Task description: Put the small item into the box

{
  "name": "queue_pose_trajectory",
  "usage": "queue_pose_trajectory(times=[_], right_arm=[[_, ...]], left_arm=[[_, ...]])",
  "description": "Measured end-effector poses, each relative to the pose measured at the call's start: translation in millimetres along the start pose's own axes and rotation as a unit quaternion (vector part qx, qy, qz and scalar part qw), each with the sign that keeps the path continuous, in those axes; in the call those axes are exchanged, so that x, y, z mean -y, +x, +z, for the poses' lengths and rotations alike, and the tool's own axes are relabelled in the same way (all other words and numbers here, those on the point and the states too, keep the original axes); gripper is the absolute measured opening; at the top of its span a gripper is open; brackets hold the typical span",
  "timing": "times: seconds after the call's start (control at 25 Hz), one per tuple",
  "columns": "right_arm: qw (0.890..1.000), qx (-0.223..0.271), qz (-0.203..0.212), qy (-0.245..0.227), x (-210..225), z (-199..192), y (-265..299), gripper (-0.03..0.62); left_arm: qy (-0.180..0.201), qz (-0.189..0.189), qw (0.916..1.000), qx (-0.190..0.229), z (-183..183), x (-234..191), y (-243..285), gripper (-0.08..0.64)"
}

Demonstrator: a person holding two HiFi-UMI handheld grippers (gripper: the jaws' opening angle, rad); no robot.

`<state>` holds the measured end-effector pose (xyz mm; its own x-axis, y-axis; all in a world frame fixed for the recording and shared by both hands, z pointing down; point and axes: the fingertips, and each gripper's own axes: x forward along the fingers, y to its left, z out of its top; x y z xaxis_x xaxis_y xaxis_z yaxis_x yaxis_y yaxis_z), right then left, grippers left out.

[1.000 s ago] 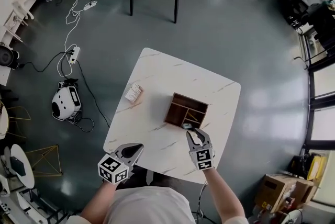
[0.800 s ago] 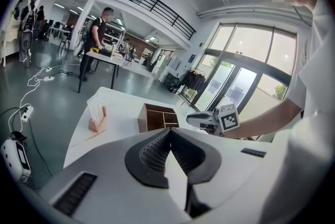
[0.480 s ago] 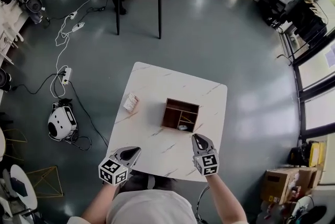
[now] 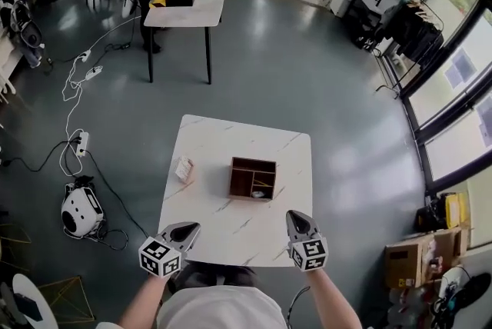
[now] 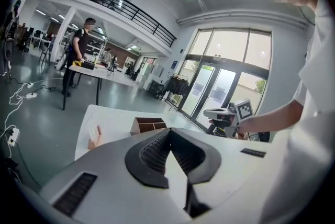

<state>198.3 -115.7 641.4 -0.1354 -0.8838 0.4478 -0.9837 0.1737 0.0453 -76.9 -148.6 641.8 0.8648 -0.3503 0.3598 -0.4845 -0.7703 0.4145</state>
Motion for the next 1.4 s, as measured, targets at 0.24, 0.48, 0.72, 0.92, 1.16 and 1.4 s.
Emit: queue_pose_trajectory(times=[0.24,0.48,0.72,0.92,1.16,1.4], right_arm=[[0.996,0.019,-0.076,0.044,14.3,10.7,-55.5,0.026],[0.992,0.035,-0.101,0.062,23.1,8.8,-101.1,0.026],[0.990,0.049,-0.095,0.088,28.4,-5.2,-130.5,0.026],[0.994,0.052,-0.071,0.073,32.4,-8.9,-150.1,0.026],[0.992,0.092,-0.050,0.077,42.8,-5.7,-178.0,0.026],[0.991,0.093,-0.021,0.098,40.1,-24.2,-194.2,0.026]], left_arm=[[0.021,-0.024,0.9995,0.007,6.2,12.7,-11.1,0.014],[0.029,-0.028,0.9990,0.019,19.5,32.4,-16.7,0.014],[0.041,0.001,0.9988,0.028,24.8,46.2,-18.4,0.014],[0.038,0.029,0.9983,0.032,18.1,71.0,-28.0,0.014],[0.026,0.022,0.9985,0.044,3.2,113.2,-30.5,0.014],[0.024,0.044,0.9970,0.059,-14.6,145.9,-41.8,0.014]])
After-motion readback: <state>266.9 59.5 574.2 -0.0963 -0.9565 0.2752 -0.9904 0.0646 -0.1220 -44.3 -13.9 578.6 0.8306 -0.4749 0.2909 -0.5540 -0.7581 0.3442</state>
